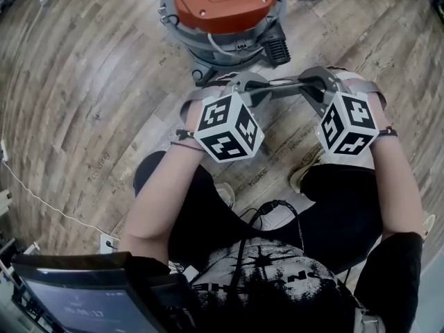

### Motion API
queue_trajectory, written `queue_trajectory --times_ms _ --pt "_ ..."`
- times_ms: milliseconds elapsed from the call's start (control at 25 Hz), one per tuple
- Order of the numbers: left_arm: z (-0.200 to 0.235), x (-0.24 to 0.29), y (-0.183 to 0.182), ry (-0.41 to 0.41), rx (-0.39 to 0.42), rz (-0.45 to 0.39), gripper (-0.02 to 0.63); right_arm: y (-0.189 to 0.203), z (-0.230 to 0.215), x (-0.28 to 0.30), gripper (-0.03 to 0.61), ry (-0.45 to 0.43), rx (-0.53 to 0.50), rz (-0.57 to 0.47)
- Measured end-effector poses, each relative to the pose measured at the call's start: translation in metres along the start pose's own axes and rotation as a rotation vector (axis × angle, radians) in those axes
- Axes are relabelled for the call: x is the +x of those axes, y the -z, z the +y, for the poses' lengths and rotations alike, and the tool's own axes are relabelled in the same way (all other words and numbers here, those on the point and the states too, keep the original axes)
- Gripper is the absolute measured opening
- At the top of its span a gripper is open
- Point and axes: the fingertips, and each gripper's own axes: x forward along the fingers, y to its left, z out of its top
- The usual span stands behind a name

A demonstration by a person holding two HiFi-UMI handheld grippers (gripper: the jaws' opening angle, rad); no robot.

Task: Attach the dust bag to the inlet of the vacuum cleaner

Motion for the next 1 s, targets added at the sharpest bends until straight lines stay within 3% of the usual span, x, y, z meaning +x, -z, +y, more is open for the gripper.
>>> queue_trajectory --times_ms 400,560,800,1000 --pt "0.031 -0.023 -0.027 -0.004 -0.052 -0.038 0.029 -0.012 -0.041 -0.029 0.037 0.003 0.018 0.033" --pt "0.035 -0.019 -0.024 -0.019 -0.080 -0.010 0.029 -0.010 -0.046 -0.023 0.037 0.010 0.098 -0.008" --pt "0.045 -0.010 -0.019 -0.038 -0.079 0.034 0.029 -0.005 -0.055 -0.011 0.040 0.087 0.084 -0.034" --pt "0.046 -0.005 -0.021 -0.053 -0.078 0.063 0.029 0.002 -0.055 -0.008 0.041 0.091 0.093 -0.061"
